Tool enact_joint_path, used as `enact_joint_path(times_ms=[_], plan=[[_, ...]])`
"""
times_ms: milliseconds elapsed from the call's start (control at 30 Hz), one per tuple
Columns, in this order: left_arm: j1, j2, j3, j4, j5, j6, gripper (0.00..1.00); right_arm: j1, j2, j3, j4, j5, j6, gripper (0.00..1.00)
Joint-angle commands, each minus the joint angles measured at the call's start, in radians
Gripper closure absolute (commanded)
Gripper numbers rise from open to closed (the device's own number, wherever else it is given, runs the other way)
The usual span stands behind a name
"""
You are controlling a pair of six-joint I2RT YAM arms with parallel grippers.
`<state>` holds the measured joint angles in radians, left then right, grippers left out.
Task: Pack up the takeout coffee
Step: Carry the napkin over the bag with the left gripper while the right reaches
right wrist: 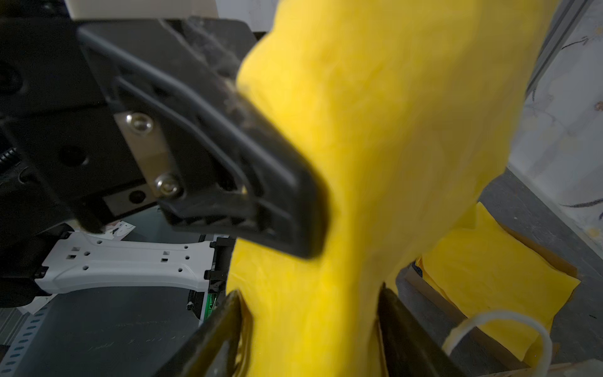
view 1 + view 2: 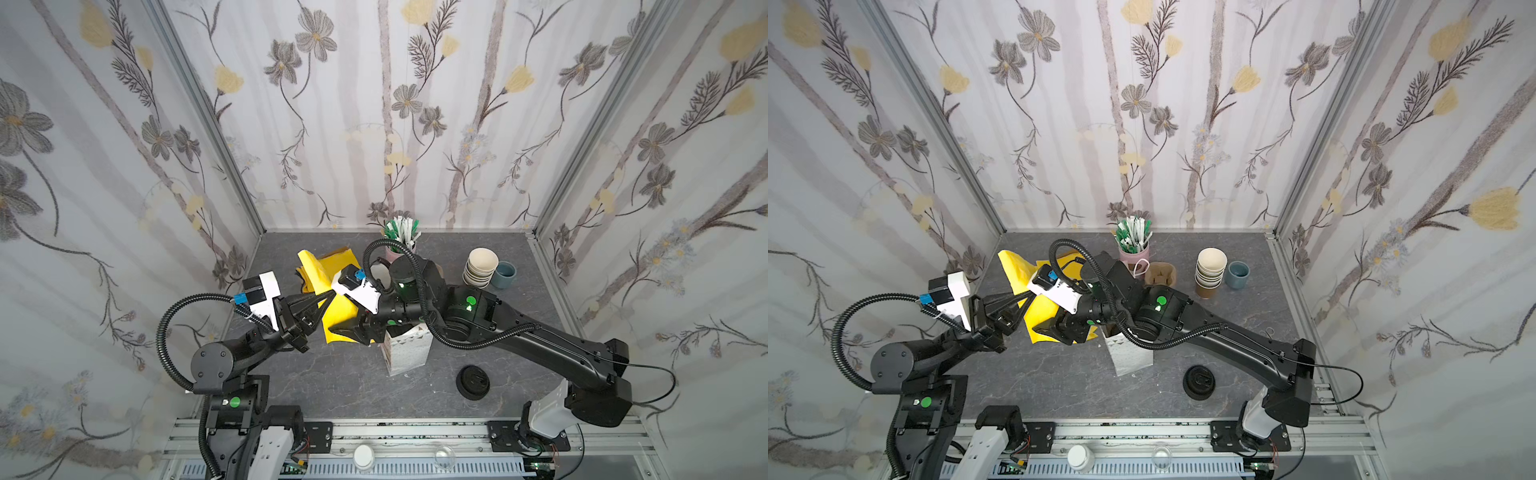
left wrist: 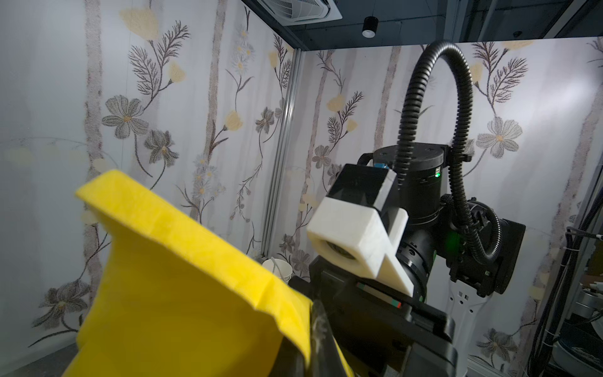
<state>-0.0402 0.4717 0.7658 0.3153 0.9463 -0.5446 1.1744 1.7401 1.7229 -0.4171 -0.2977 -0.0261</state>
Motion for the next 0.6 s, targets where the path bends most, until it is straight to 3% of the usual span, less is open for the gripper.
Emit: enact_joint_path(times_ms=[0,100,167,200,233,267,333,467,567], plan=[[-0.002,-0.001,0.005,0.009,-0.019,0.016,1.0,-0.001,-0.001,0.01,-0.009,-0.011,0.014,0.59],[-0.001,-0.002,0.008,-0.005,-0.076,0.028,1.0,0.0,-0.011,0.01,-0.012,-0.014,0.017,0.82],[-0.002,-0.004,0.016,-0.032,-0.137,0.048,0.99,-0.001,-0.019,0.01,-0.015,-0.011,0.02,0.91],[-0.001,-0.005,0.027,-0.054,-0.18,0.063,0.86,-0.001,-0.023,0.01,-0.017,-0.009,0.024,0.94],[-0.002,-0.004,0.041,-0.085,-0.232,0.078,0.62,-0.001,-0.028,0.009,-0.017,-0.004,0.026,0.96],[-0.002,-0.005,0.052,-0.106,-0.27,0.088,0.45,-0.001,-0.033,0.009,-0.016,0.0,0.028,0.97],[-0.002,-0.013,0.068,-0.122,-0.356,0.101,0.29,-0.002,-0.049,0.005,-0.013,0.021,0.04,1.0],[-0.001,-0.053,0.084,-0.128,-0.486,0.129,0.25,-0.018,-0.093,-0.008,-0.006,0.082,0.084,1.0],[-0.003,-0.064,0.107,-0.127,-0.383,0.174,0.28,-0.04,-0.137,-0.033,-0.003,0.119,0.127,1.0]])
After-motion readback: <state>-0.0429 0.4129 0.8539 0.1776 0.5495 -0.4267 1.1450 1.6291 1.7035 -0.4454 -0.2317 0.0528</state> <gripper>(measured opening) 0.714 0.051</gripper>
